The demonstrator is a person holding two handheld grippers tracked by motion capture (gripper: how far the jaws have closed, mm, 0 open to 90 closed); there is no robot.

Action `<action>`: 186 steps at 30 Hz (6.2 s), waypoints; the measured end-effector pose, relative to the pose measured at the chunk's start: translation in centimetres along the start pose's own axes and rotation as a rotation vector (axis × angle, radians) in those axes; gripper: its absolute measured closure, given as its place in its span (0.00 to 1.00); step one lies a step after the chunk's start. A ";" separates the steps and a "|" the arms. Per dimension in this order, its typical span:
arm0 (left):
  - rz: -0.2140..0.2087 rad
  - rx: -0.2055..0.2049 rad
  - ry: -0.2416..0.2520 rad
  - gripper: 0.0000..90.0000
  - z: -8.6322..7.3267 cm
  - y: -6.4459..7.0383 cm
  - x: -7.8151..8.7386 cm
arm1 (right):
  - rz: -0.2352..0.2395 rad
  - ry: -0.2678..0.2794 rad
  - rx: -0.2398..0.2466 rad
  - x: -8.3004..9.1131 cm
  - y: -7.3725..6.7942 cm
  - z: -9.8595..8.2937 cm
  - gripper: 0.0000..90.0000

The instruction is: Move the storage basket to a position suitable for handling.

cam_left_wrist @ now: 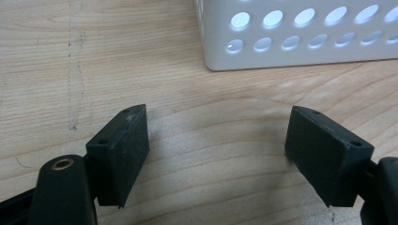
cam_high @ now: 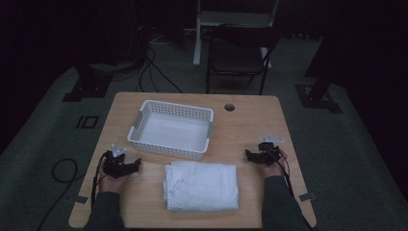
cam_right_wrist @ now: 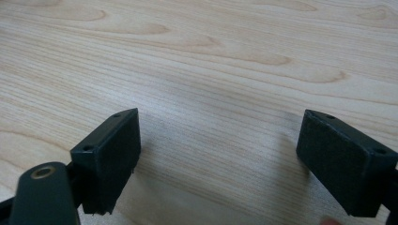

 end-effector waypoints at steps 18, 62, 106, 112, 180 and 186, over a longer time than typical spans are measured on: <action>0.005 0.003 -0.006 0.21 0.2 -0.1 -0.3 | -0.011 -0.023 -0.006 0.2 -0.3 0.2 0.19; 0.006 0.006 -0.005 0.21 0.2 -0.1 -0.3 | 0.211 0.118 0.008 4.7 -7.5 7.1 0.53; -0.051 0.146 0.123 0.36 4.7 -2.9 4.1 | 0.325 0.054 0.055 1.2 -14.1 9.3 0.46; -0.057 0.155 0.158 0.39 7.7 -2.9 3.7 | 0.329 0.038 0.054 0.6 -14.6 9.3 0.46; -0.203 0.063 -0.001 0.75 10.1 3.4 -2.8 | 0.195 -0.017 0.004 -0.1 -8.9 8.7 0.63; -0.214 0.059 -0.010 0.74 10.5 4.3 -3.2 | 0.181 -0.010 -0.011 0.0 -7.7 8.6 0.65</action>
Point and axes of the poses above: each handheld gripper's, and its own axes: x roughly backward along the jaws, z roughly out of its top, y roughly to its right, the point moved 1 cm from there along -x, roughly forward along the jaws, and after that the axes turned 10 degrees about y, right-handed, at the moved point
